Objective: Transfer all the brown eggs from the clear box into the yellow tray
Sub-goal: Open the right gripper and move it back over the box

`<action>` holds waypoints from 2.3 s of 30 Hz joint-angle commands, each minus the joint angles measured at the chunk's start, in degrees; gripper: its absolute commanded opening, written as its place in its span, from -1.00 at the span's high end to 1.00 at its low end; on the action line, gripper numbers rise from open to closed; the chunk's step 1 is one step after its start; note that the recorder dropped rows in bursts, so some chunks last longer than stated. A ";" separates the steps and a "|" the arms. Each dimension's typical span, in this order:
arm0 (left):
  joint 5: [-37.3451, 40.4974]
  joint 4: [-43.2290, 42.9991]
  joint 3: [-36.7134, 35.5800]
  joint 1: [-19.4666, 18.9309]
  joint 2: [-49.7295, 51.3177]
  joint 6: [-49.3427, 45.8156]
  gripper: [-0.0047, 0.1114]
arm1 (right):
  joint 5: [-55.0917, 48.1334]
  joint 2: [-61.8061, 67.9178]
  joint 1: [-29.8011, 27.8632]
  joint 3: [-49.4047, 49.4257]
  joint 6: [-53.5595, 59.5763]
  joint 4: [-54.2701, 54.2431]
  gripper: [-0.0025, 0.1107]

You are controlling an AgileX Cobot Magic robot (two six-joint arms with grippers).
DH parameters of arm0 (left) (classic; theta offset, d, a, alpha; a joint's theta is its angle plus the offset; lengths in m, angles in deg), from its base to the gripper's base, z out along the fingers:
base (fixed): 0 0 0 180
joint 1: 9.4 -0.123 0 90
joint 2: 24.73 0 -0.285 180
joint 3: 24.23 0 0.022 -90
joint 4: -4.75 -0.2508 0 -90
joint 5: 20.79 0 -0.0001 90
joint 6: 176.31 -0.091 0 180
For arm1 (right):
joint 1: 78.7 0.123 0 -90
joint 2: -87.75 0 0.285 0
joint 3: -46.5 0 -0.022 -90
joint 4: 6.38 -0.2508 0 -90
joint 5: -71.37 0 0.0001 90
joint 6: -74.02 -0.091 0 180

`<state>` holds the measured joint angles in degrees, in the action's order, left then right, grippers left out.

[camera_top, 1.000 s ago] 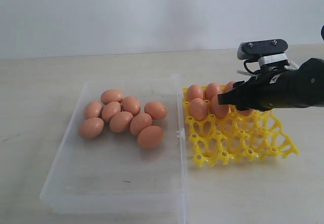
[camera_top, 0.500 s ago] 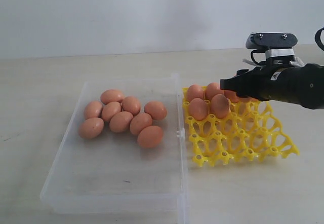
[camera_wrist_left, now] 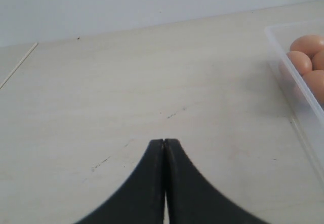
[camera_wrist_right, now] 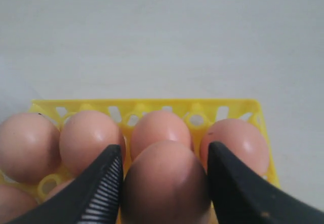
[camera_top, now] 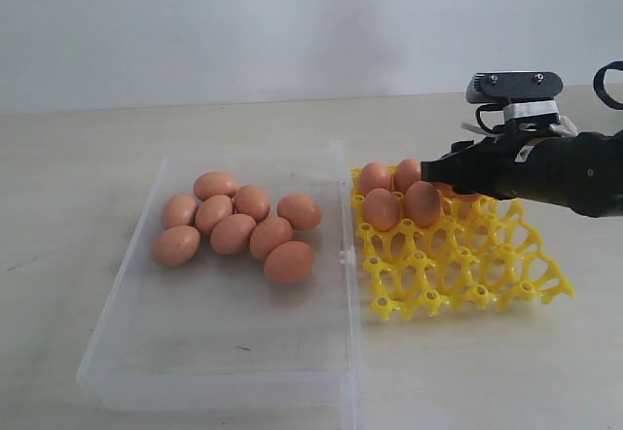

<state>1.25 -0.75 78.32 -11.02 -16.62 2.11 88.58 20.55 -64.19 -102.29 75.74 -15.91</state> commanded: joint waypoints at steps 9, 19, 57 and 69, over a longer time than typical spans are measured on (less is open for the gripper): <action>-0.35 0.06 0.23 -0.11 -0.32 0.37 0.92 | -0.17 0.96 -0.33 -0.27 0.68 0.71 0.95; -0.35 0.06 0.23 -0.11 -0.32 0.37 0.92 | -0.87 0.96 -0.33 -0.27 0.58 2.18 0.24; -0.35 0.06 0.23 -0.11 -0.32 0.26 0.92 | -52.65 -8.27 16.83 -25.50 10.70 -2.36 0.96; -0.35 0.06 0.23 -0.11 -0.32 0.26 0.92 | -74.18 11.15 22.06 -50.91 8.46 -5.93 0.71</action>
<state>1.25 -0.75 78.32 -11.02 -16.62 2.11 20.37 26.57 -41.82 -148.71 85.22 -20.87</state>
